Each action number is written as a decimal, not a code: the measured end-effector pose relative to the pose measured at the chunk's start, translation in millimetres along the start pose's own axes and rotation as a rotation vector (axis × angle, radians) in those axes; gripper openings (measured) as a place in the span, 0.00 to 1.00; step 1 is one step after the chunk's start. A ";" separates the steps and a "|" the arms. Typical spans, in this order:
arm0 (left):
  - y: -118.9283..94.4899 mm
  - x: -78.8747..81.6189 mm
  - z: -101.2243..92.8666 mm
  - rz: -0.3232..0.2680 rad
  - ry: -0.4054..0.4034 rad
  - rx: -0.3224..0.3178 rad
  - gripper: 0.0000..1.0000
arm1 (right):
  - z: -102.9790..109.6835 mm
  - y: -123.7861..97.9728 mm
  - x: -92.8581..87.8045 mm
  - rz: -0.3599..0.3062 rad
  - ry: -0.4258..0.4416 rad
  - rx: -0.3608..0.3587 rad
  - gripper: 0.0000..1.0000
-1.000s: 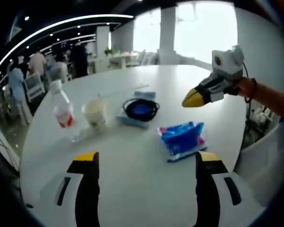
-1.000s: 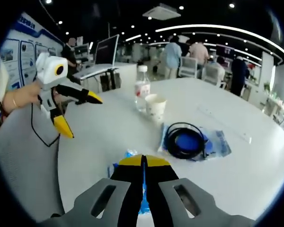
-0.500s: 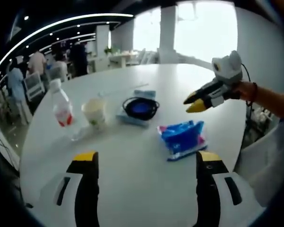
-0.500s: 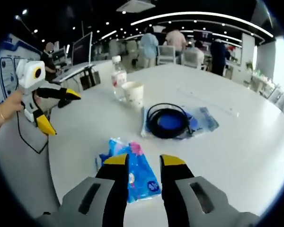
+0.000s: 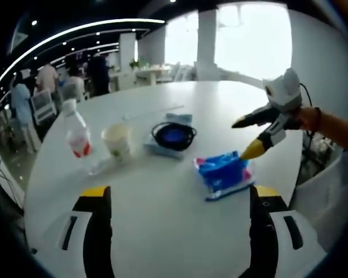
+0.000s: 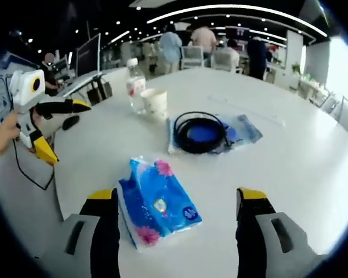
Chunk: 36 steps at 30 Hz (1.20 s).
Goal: Arrange the tabletop items into an orderly group along one side of the table until the central work area is clear of visible clutter.
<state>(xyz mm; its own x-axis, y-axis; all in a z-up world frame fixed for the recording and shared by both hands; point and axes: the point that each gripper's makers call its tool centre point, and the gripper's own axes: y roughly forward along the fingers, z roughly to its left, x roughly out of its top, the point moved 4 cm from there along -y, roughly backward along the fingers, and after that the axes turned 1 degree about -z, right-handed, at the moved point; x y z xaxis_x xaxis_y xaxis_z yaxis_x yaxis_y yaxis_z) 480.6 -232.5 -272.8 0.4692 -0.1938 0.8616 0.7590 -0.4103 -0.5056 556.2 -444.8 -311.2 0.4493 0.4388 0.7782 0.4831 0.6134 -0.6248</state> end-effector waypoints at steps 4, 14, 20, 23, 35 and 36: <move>-1.0 0.8 1.1 -0.005 -0.007 0.002 0.99 | 5.4 -2.8 -6.1 -0.025 0.088 0.015 0.92; -2.0 1.7 1.9 -0.012 -0.023 0.004 0.99 | 14.8 -0.6 -33.1 0.019 0.108 0.002 0.84; -2.8 0.5 3.0 -0.006 -0.024 0.011 0.99 | 18.3 0.8 -45.4 0.041 0.118 -0.013 0.71; -3.1 0.0 3.2 -0.004 -0.022 0.012 0.99 | 18.3 1.0 -51.3 0.062 0.114 -0.030 0.65; -3.0 -2.2 1.8 0.006 -0.022 0.008 0.98 | 9.5 -2.2 -69.1 0.090 0.210 -0.103 0.20; -3.2 -2.3 1.8 0.007 -0.020 0.011 0.98 | 8.8 -2.1 -69.2 0.092 0.209 -0.105 0.18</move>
<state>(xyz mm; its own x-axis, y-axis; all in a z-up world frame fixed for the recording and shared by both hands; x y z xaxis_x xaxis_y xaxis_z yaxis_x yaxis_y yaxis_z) 477.9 -229.2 -273.2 0.4829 -0.1787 0.8572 0.7608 -0.3990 -0.5118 517.5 -470.6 -363.2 0.6353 0.3373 0.6947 0.5036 0.5009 -0.7038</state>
